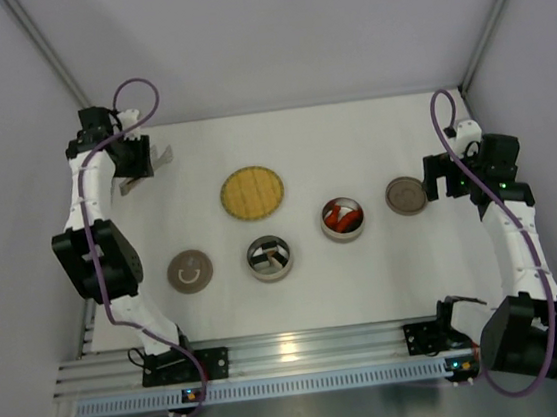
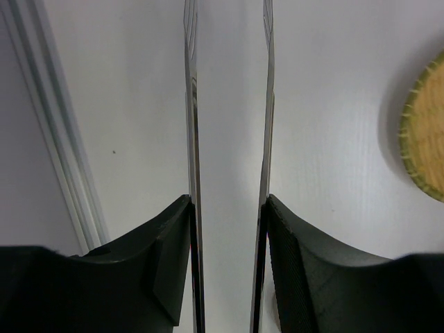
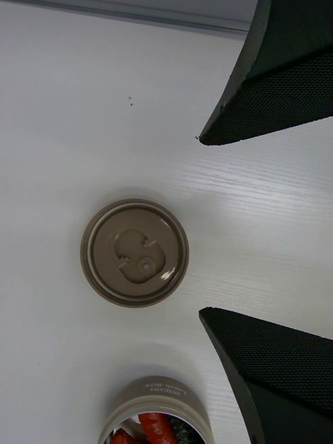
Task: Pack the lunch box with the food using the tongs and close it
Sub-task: Place the clamp at the center of the board.
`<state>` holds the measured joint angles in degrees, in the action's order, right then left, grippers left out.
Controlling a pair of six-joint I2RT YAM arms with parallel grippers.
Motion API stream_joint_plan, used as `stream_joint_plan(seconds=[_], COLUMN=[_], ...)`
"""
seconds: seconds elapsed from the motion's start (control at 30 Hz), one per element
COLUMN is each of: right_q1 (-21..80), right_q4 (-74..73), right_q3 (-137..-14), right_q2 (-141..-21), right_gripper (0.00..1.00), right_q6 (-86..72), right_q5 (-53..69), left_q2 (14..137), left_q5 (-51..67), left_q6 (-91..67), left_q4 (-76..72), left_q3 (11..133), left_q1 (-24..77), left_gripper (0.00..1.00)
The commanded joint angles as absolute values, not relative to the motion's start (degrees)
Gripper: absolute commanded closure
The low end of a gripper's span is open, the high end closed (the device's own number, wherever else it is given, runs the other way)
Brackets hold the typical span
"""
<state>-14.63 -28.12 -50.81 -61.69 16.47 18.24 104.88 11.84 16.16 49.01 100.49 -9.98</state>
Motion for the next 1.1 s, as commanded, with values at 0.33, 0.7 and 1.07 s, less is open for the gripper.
stream_joint_plan(seconds=[0.33, 0.7, 1.07], right_q1=[-14.15, -14.06, -14.15], right_q4=[-29.00, -28.57, -28.56], right_q3=[-53.88, -53.26, -53.26], right_q2=[-62.93, -63.28, -63.11], right_gripper=[0.01, 0.01, 0.01], right_q6=[17.23, 17.49, 17.40], right_q5=[18.99, 19.51, 19.77], left_q2=[116.28, 119.35, 119.97], left_q5=[8.44, 11.34, 12.22], left_q6=[16.78, 20.04, 20.13], left_q4=[39.99, 40.60, 42.54], left_q3=[100.29, 92.64, 93.43], left_q1=[-14.68, -16.17, -16.17], left_gripper=[0.47, 0.43, 0.37])
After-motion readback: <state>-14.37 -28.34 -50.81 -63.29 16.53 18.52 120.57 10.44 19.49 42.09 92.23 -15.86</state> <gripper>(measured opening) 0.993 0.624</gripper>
